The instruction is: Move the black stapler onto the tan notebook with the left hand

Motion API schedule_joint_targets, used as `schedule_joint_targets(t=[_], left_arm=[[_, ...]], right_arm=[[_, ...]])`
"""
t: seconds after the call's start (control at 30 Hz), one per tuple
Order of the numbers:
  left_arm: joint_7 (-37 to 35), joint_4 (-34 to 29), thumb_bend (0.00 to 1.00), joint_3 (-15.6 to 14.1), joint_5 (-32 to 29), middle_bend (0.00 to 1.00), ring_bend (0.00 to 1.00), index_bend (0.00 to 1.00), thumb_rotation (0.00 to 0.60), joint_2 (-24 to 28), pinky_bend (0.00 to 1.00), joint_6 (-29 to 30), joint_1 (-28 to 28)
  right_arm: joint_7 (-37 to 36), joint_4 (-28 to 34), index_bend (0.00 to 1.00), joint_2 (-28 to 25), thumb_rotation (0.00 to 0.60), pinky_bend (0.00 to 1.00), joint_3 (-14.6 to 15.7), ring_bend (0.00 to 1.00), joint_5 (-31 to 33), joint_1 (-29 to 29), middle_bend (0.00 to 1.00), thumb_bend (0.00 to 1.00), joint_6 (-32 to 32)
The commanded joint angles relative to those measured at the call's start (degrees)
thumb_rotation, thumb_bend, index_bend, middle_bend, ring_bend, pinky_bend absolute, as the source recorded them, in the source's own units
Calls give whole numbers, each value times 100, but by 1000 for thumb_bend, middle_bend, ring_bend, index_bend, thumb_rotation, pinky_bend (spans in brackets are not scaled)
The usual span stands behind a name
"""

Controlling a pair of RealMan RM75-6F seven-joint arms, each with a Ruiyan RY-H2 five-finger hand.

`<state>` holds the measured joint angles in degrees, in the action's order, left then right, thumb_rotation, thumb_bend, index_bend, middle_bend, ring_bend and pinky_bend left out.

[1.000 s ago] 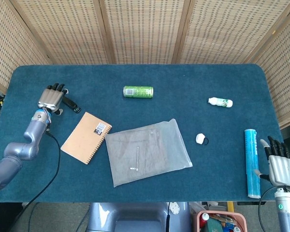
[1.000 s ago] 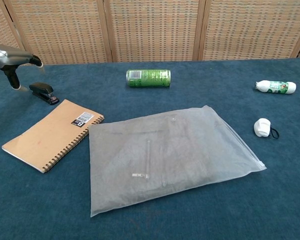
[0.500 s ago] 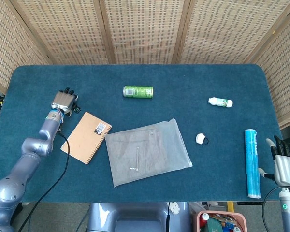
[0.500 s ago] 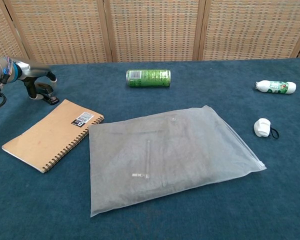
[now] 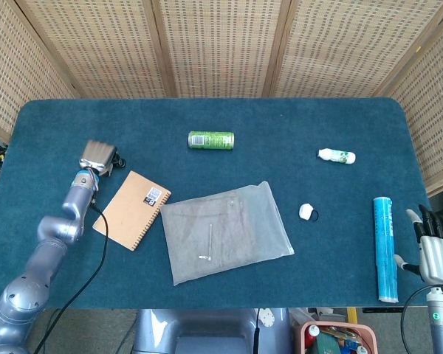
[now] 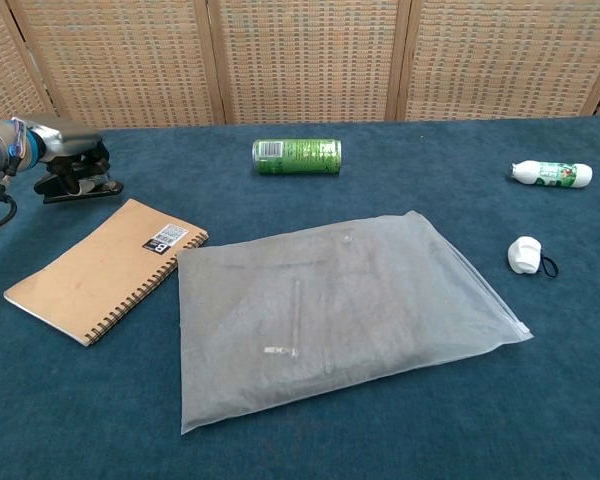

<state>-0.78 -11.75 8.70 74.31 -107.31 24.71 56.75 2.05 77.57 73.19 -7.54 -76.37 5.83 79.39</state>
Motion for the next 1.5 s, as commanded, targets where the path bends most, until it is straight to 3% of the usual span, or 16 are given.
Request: schedule_joint_targets(t=[0.03, 0.23, 0.43, 0.53, 0.67, 0.93, 1.2, 1.5], left_arm=[[-182, -15, 503, -21, 82, 539, 395, 674, 600, 11, 501, 235, -27], [-641, -413, 505, -73, 263, 542, 396, 678, 600, 281, 501, 707, -29], [-776, -1244, 506, -296, 629, 542, 396, 679, 600, 671, 501, 1460, -157], [-803, -2337, 506, -416, 804, 542, 396, 678, 600, 1063, 501, 1885, -339], [-230, -4062, 506, -571, 906, 542, 396, 678, 600, 1807, 501, 2316, -649], [1036, -5911, 507, -624, 540, 542, 396, 678, 600, 2674, 501, 2616, -1091], [1866, -6916, 507, -720, 305, 542, 396, 678, 600, 3371, 501, 2728, -1321], [2433, -7244, 507, -826, 407, 542, 396, 678, 600, 3497, 498, 2934, -1461]], right_arm=[[-19, 10, 0, -6, 600, 0, 1, 0, -23, -6, 0, 101, 26], [-59, 40, 0, -32, 600, 0, 3, 0, -51, -8, 0, 102, 44], [-85, 101, 0, -63, 600, 0, 8, 0, -102, -12, 0, 100, 87], [-111, 140, 0, -81, 600, 0, 18, 0, -144, -17, 0, 101, 119], [-153, 164, 0, -96, 600, 0, 38, 0, -185, -24, 0, 101, 134], [-228, 249, 0, -140, 600, 0, 61, 0, -311, -71, 0, 101, 290], [-276, 391, 0, -206, 600, 0, 98, 0, -470, -155, 0, 102, 517], [-303, 585, 0, -305, 600, 0, 135, 0, -679, -227, 0, 101, 759]])
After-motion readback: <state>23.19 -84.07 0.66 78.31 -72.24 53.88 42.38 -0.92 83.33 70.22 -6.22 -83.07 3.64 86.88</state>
